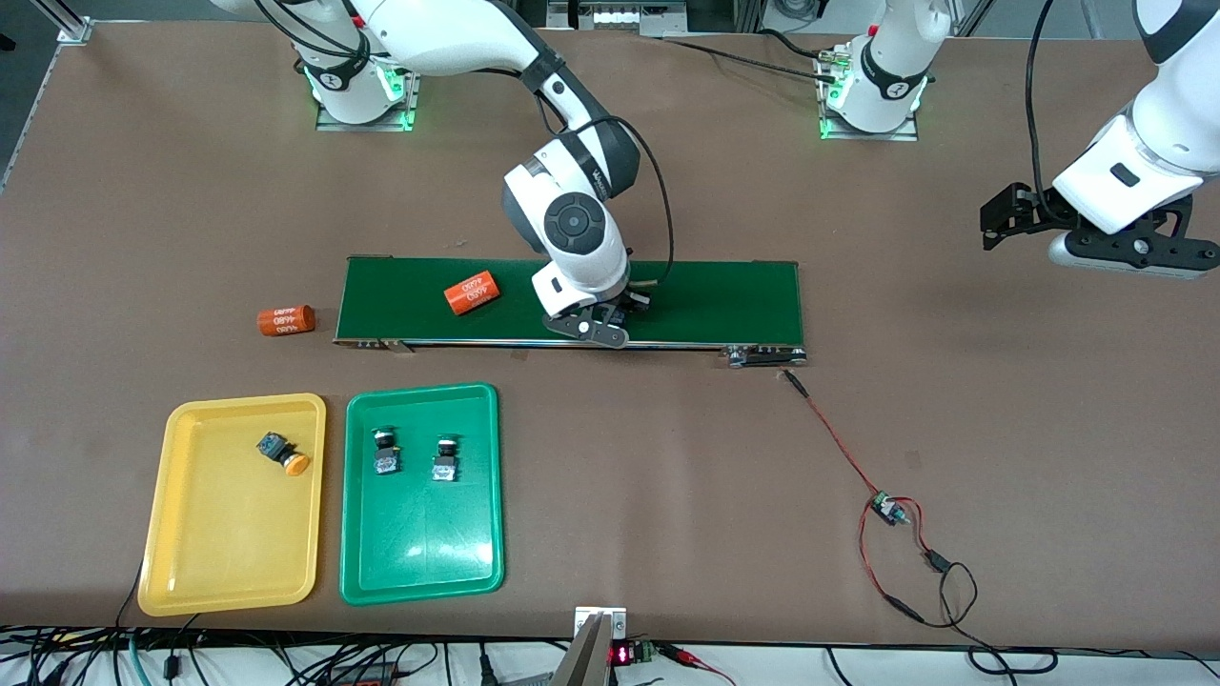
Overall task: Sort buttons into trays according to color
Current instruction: 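Lift the button with the right gripper and carry it to the yellow tray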
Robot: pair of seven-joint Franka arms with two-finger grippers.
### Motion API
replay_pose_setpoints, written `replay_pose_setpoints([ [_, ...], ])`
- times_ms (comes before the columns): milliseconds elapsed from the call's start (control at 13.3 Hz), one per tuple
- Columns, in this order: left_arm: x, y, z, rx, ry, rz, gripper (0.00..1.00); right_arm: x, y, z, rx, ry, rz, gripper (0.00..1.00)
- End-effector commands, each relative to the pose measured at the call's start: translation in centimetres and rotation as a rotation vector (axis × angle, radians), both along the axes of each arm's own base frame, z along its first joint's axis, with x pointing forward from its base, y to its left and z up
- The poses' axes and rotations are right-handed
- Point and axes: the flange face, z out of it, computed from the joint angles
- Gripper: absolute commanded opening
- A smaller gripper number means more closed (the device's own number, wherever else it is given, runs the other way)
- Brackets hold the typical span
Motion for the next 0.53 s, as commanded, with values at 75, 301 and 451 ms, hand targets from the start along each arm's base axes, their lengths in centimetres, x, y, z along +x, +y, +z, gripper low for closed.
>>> replay_pose_setpoints([
  [75, -0.3, -0.4, 0.9, -0.016, 0.000, -0.001, 1.00, 5.7, -4.6, 4.8, 0.029, -0.090, 0.002, 0.00],
  [301, -0.3, -0.5, 0.9, -0.016, 0.000, -0.004, 1.00, 11.0, -13.2, 6.7, 0.015, -0.082, 0.118, 0.00],
  [451, -0.3, -0.5, 0.9, -0.016, 0.000, -0.006, 1.00, 13.7, -20.0, 7.4, -0.011, -0.063, 0.298, 0.00],
])
